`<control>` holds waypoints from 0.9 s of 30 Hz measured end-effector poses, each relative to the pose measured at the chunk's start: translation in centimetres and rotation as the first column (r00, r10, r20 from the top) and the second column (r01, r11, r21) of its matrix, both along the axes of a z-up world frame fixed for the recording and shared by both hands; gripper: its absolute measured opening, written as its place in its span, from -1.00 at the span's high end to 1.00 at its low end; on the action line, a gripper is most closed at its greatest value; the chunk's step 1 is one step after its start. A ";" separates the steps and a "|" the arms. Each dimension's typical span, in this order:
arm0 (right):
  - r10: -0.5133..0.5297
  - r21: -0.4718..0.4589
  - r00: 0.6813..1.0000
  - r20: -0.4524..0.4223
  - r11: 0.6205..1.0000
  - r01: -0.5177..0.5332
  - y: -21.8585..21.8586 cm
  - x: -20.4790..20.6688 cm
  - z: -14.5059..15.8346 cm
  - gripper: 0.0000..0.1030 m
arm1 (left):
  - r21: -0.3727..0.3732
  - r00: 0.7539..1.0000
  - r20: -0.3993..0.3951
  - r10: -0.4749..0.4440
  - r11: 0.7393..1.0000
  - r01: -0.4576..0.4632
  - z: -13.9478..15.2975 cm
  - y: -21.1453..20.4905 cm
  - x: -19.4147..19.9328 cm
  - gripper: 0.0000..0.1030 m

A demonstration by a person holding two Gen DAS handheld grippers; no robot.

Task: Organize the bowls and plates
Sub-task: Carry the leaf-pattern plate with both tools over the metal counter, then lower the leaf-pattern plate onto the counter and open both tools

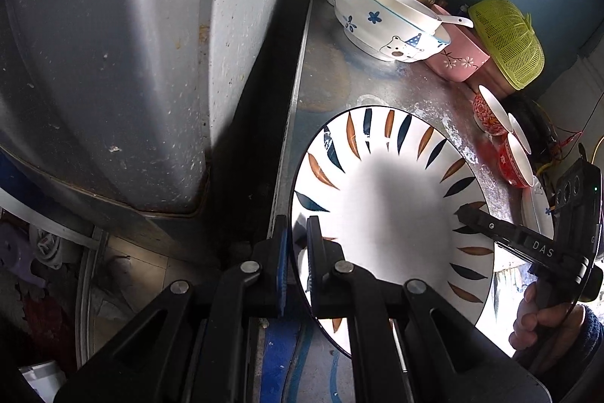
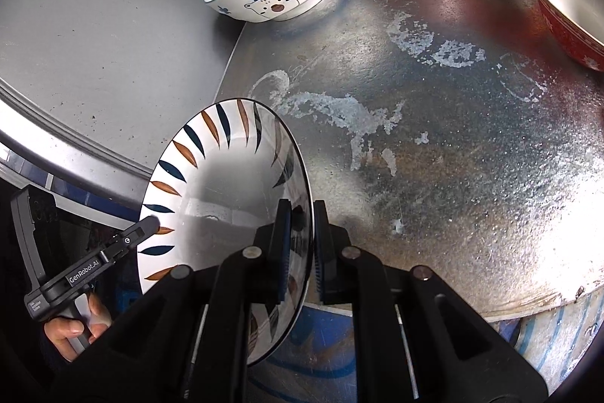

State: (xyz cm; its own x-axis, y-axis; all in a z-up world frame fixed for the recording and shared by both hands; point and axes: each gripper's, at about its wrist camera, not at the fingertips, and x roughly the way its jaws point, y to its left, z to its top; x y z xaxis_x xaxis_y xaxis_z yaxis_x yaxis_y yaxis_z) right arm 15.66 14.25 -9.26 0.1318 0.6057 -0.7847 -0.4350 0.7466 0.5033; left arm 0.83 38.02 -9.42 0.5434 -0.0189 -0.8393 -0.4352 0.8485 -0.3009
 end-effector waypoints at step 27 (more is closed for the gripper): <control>0.032 -0.082 0.998 0.053 0.996 -0.027 3.4 1.6 -1.1 0.71 | 0.129 0.999 0.009 0.032 0.991 -0.033 0.0 0.0 0.1 -0.11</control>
State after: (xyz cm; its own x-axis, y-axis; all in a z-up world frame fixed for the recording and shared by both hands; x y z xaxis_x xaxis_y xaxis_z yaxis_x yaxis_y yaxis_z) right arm 17.22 17.66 -10.38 0.1588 0.5444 -0.8237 -0.4826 0.7706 0.4163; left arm 0.90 38.06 -9.44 0.5478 0.1067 -0.8298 -0.4613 0.8660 -0.1932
